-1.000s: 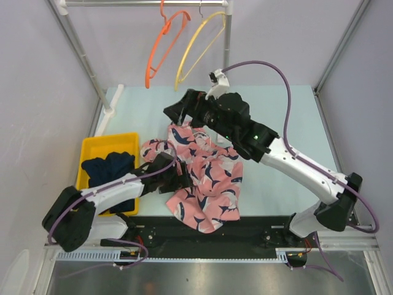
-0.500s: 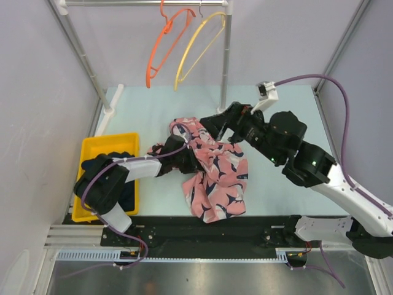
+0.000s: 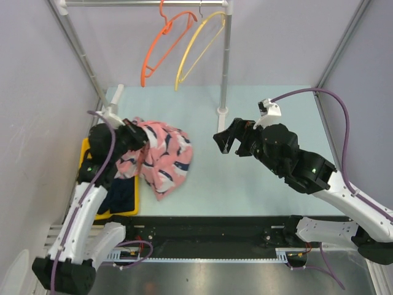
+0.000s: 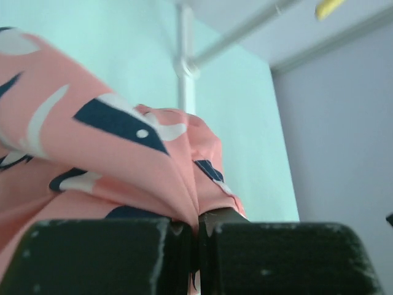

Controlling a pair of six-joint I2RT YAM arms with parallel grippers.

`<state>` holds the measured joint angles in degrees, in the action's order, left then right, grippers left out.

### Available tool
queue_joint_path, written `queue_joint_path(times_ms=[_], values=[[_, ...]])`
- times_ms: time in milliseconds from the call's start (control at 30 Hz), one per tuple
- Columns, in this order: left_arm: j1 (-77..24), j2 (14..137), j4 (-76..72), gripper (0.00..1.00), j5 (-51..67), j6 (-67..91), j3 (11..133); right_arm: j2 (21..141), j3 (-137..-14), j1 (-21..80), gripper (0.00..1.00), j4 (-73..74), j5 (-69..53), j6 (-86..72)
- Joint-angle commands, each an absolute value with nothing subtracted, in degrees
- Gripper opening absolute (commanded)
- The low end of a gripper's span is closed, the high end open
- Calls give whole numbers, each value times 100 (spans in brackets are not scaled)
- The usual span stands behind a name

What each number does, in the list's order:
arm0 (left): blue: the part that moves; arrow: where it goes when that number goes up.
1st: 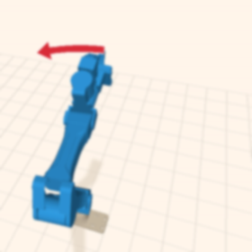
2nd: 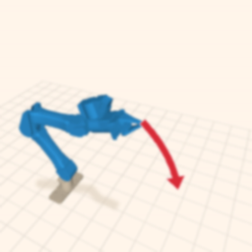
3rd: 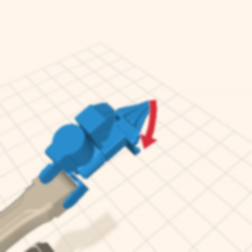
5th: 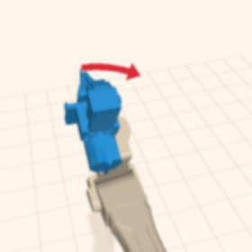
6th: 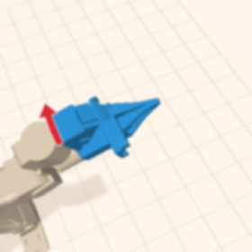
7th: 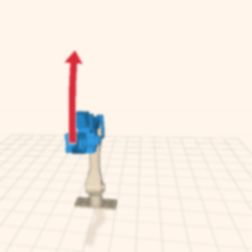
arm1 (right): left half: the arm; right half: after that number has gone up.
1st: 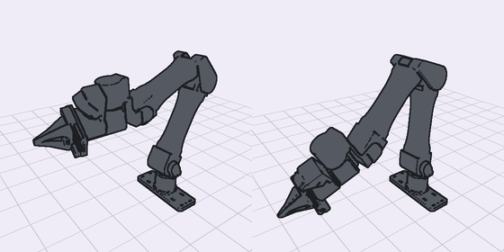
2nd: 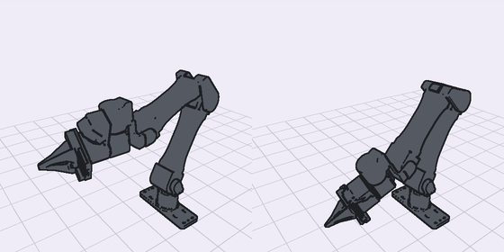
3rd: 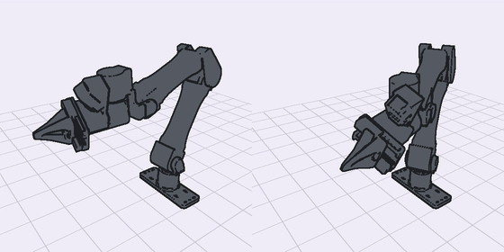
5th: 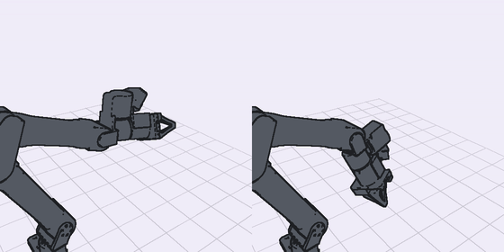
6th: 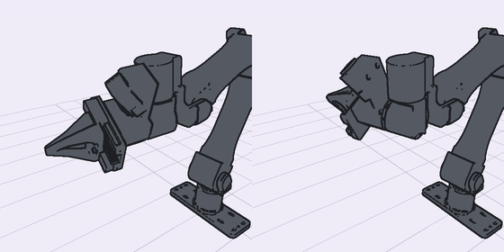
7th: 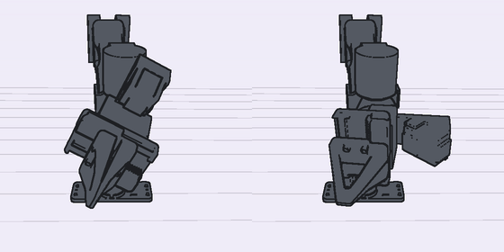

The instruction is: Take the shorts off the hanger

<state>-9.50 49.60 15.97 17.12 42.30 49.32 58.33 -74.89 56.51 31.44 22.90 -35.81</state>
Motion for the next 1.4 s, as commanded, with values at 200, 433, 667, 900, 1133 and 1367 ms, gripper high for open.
queue_joint_path(times_ms=[200,433,667,900,1133,1367], values=[[-422,3973,3875,1,-840,2559,7170,5968,-7506,5590,100,2856,1987,-3709],[-431,3990,3912,0,-2755,1961,7471,5985,-7506,5590,100,2909,1995,-3788],[-466,4245,3481,0,-3506,1398,7383,6108,-7506,5564,100,2813,1890,-3753],[-606,4386,3314,1,-3946,1231,7015,6161,-7506,5537,100,2883,1854,-3753],[-624,4561,3366,0,-1832,2265,5951,6284,-7506,5528,100,2874,1802,-3797],[-607,4597,2927,0,359,3383,5283,6372,-7506,5537,100,2883,1740,-3841]])
